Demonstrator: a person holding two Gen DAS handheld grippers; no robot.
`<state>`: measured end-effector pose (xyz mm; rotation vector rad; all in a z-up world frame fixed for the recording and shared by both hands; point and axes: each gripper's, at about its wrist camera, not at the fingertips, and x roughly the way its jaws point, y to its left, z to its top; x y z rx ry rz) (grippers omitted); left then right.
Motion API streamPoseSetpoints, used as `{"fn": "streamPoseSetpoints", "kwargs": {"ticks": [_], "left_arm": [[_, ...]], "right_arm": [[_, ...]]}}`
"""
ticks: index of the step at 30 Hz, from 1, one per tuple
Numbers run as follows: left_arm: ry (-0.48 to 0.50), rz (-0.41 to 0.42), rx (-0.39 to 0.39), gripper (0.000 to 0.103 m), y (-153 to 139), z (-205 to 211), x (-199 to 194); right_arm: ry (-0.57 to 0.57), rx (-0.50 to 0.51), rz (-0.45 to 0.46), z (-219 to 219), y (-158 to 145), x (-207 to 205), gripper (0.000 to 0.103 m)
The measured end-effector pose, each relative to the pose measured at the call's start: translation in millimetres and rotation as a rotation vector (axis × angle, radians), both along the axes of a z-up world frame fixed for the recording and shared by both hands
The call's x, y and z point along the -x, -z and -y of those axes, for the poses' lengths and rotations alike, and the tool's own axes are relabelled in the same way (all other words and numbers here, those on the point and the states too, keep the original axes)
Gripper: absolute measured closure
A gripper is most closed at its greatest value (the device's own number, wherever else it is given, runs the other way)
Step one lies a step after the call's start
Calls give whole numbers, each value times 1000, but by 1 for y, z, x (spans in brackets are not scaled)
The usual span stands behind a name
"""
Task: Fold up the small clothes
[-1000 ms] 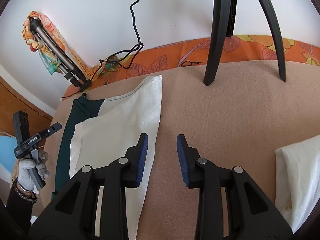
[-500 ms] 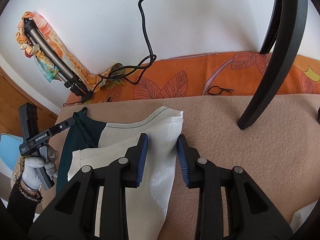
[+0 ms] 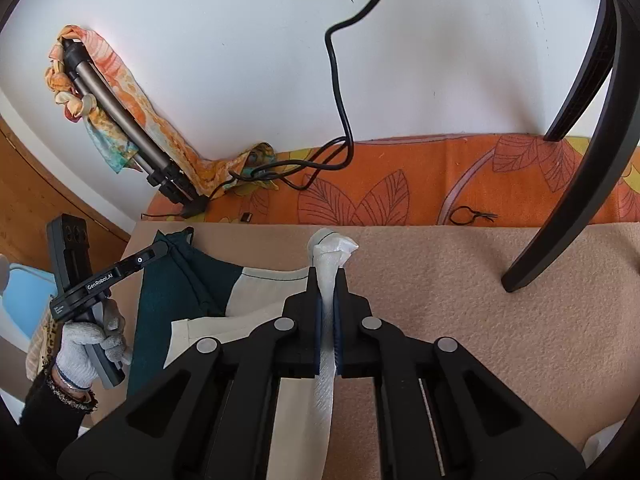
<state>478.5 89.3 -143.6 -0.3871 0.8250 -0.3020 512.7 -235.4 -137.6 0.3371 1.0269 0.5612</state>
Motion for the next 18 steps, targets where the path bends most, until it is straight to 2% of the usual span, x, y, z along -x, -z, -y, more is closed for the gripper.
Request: {"fn": "streamPoseSetpoints", "kwargs": {"ticks": [9, 18], "left_arm": [[48, 91, 9, 102, -41, 9, 39], [80, 144, -10, 102, -83, 17, 107]], "right_arm": [[-37, -26, 76, 3, -52, 28, 98], [-76, -23, 149, 4, -103, 92, 98]]}}
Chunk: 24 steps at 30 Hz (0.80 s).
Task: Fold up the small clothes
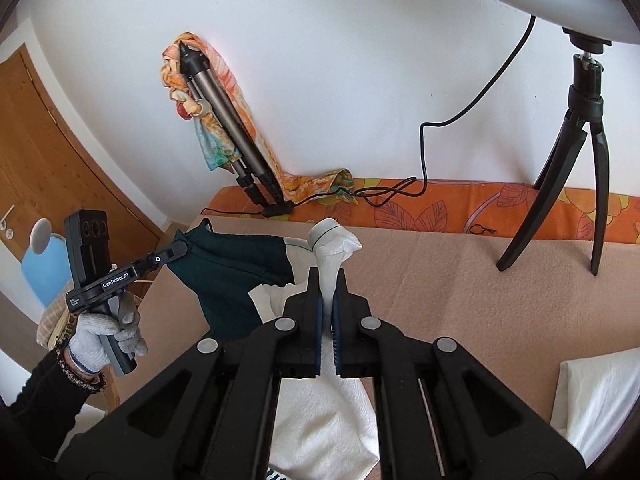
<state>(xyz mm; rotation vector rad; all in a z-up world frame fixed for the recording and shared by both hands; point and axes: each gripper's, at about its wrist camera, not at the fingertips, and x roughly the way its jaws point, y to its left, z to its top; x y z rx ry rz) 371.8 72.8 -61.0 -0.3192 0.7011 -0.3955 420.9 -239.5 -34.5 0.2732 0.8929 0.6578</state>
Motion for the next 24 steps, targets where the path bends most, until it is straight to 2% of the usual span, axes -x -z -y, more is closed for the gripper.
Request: {"fn": "streamPoseSetpoints", "kwargs": {"ticks": [7, 13, 15, 20, 24], "left_arm": [[13, 15, -7, 102, -17, 3, 68], [42, -7, -28, 102, -4, 10, 141], [51, -29, -23, 102, 9, 13, 159], [74, -64, -81, 102, 37, 20, 197], [110, -94, -134, 102, 55, 22, 216]], "right_arm": [[-40, 24, 32, -6, -22, 72, 98], [-65, 20, 48, -10, -29, 149, 98], [-74, 30, 48, -13, -23, 173, 98], [-88, 54, 30, -12, 2, 221, 98], [-89, 137, 42, -12, 24, 248, 98]]}}
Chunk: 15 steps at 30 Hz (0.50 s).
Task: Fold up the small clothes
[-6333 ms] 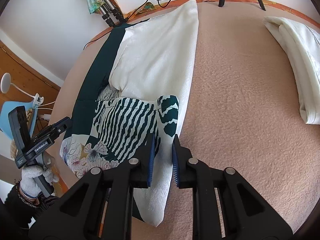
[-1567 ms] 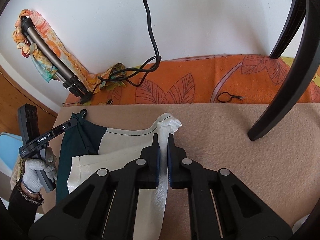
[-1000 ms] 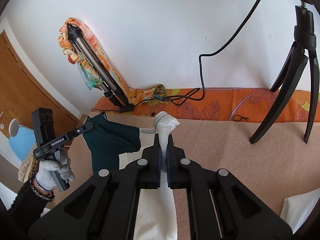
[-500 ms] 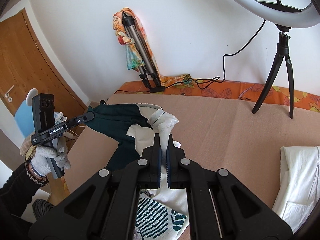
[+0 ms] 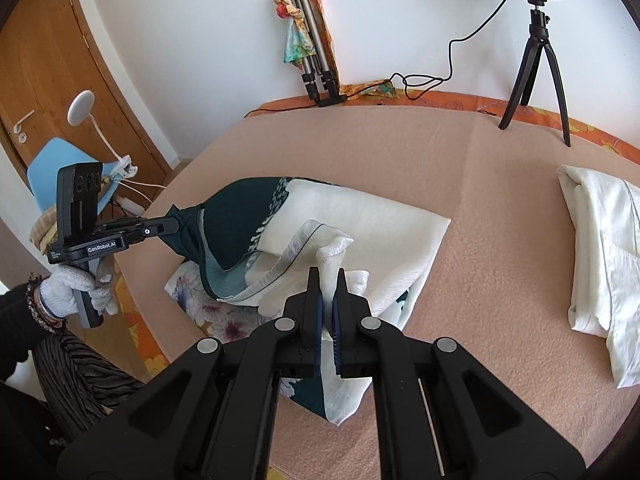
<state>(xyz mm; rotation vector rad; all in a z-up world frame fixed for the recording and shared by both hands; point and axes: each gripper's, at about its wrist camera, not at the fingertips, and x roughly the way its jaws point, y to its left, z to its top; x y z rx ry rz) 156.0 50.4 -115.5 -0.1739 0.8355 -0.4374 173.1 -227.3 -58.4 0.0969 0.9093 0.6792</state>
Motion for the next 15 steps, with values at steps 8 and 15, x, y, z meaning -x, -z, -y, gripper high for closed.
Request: {"fn": "streamPoseSetpoints", "kwargs": {"ticks": [8, 15], "left_arm": [[60, -44, -69, 99, 10, -9, 27], [35, -63, -20, 99, -6, -32, 56]], "right_arm": [[-9, 70, 39, 12, 11, 30, 95], [-92, 69, 83, 25, -12, 65, 64]]}}
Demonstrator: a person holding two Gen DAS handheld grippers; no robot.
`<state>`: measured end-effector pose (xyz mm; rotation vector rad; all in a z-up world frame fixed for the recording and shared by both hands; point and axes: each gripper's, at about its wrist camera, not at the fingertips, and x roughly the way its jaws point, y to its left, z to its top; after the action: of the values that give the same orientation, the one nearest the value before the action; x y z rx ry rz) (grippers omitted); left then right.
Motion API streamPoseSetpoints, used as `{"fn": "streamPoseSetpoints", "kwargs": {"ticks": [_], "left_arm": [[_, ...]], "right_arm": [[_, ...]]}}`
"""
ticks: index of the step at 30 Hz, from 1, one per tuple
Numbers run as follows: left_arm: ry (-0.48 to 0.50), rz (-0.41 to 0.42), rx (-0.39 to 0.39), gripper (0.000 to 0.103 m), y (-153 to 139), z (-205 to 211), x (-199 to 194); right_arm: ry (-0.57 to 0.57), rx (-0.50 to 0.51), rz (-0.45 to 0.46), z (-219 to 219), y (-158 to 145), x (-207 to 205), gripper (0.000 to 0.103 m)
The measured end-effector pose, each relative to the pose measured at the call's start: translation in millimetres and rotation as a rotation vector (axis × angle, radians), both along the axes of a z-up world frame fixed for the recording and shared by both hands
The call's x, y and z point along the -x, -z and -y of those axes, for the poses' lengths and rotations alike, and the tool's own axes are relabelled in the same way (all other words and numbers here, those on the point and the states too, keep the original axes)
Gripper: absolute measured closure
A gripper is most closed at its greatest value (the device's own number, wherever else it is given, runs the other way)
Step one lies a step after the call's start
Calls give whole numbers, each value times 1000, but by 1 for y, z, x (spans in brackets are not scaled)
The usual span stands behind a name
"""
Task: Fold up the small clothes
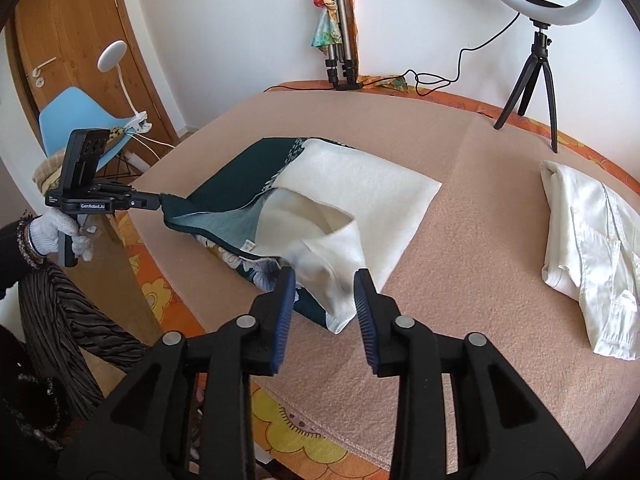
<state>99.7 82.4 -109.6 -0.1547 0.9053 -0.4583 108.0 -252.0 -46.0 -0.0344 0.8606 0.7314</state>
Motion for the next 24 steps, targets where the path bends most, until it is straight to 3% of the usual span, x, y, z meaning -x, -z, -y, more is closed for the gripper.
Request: {"fn": "streamPoseSetpoints", "kwargs": {"ticks": [5, 8, 11, 15, 21, 24], "left_arm": [[-32, 67, 4, 99, -19, 5, -9], [-20, 63, 17, 98, -19, 18, -22], [6, 59, -17, 98, -13, 38, -35], [49, -5, -27, 98, 7, 56, -49], [61, -78, -127, 98, 34, 53, -49], [42, -70, -127, 98, 37, 39, -39]], "right_arm": [[50, -97, -11, 6, -11, -2, 63], [100, -46, -7, -6, -3, -13, 63], [118, -12, -30, -24, 7, -25, 63], [100, 24, -52, -48, 19, -41, 63], [33, 87, -88, -77, 40, -49, 63], [9, 148, -117, -83, 58, -46, 63]]}}
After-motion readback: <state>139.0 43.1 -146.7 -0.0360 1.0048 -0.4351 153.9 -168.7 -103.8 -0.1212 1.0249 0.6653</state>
